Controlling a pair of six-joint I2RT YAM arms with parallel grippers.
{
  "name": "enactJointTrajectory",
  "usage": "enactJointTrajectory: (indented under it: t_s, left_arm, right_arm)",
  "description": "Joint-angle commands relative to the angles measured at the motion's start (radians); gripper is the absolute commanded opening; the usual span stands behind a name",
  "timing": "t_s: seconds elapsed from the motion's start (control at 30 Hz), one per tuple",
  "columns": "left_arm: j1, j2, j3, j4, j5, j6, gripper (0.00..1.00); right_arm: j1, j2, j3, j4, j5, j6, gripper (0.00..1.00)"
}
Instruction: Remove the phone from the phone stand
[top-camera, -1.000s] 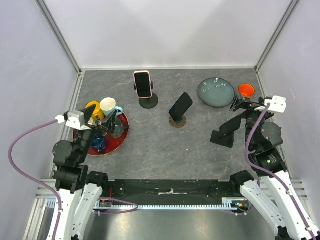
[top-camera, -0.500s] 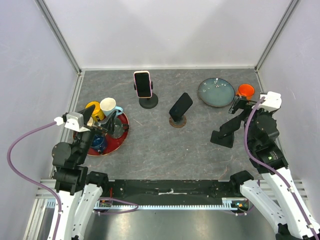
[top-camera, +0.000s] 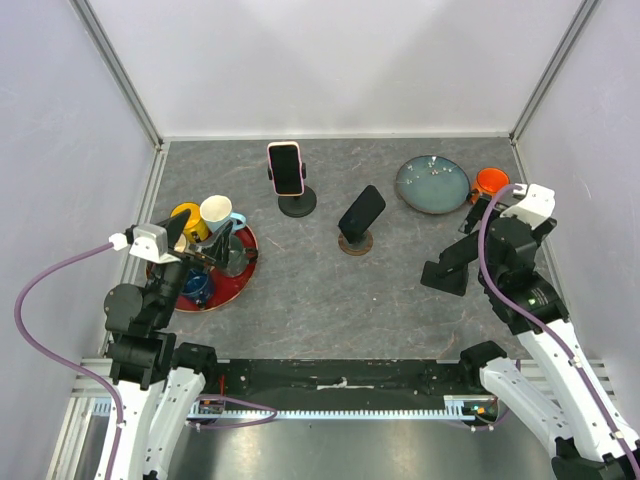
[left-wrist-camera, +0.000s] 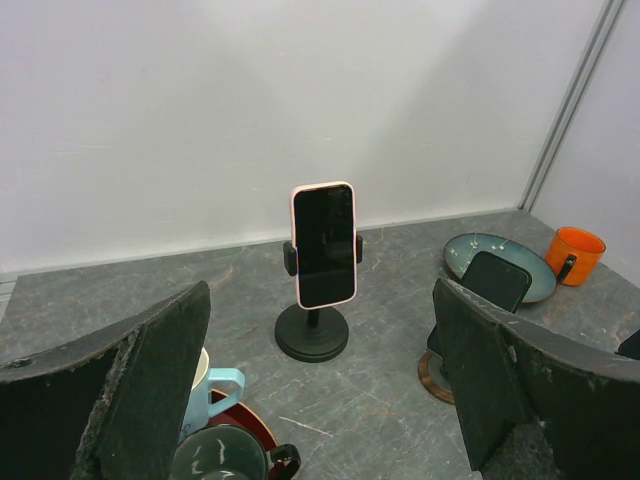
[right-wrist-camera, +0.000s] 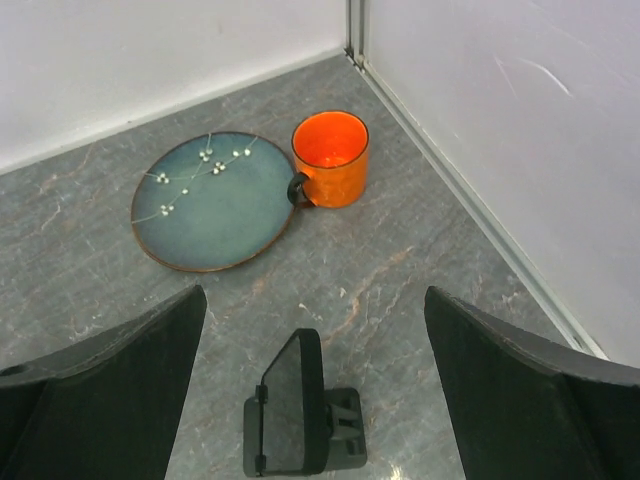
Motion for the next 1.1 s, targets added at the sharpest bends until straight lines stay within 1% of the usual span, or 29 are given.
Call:
enactJointTrajectory:
  t_s: [0.0,0.13,0.23,0.47,0.63,0.87,1.07]
  left_arm:
    - [0.006,0.006,0.001,0.021,-0.012,-0.03,1.0]
    - [0.006,0.008,0.001,0.021,-0.012,-0.031,1.0]
    - [0.006,0.011,0.003,0.021,-0.009,-0.031,1.0]
    - [0.006,0.006,0.001,0.021,-0.011,-0.031,1.0]
    - [0.006,0.005,0.0,0.018,-0.011,-0.031,1.0]
    - [0.006,0.003,0.001,0.019,-0.011,-0.03,1.0]
    - [0.006,0.003,0.0,0.019,-0.009,-0.03,1.0]
  right_arm:
    - [0.0,-0.003,0.036,-0.099,0.035,0.081,0.98]
    - [0.0,-0.003,0.032,-0.156,0.005,0.127,0.98]
    - [0.0,-0.008,0.018,-0.19,-0.052,0.177,0.98]
    - [0.0,-0.005,0.001,-0.243,-0.081,0.242,0.98]
    - [-0.003,0.019,0.039,-0.315,-0.094,0.263,0.98]
    - [-0.011,0.079,0.119,-0.473,-0.209,0.273,0.98]
    - [-0.019,0.119,0.174,-0.518,-0.261,0.277,0.97]
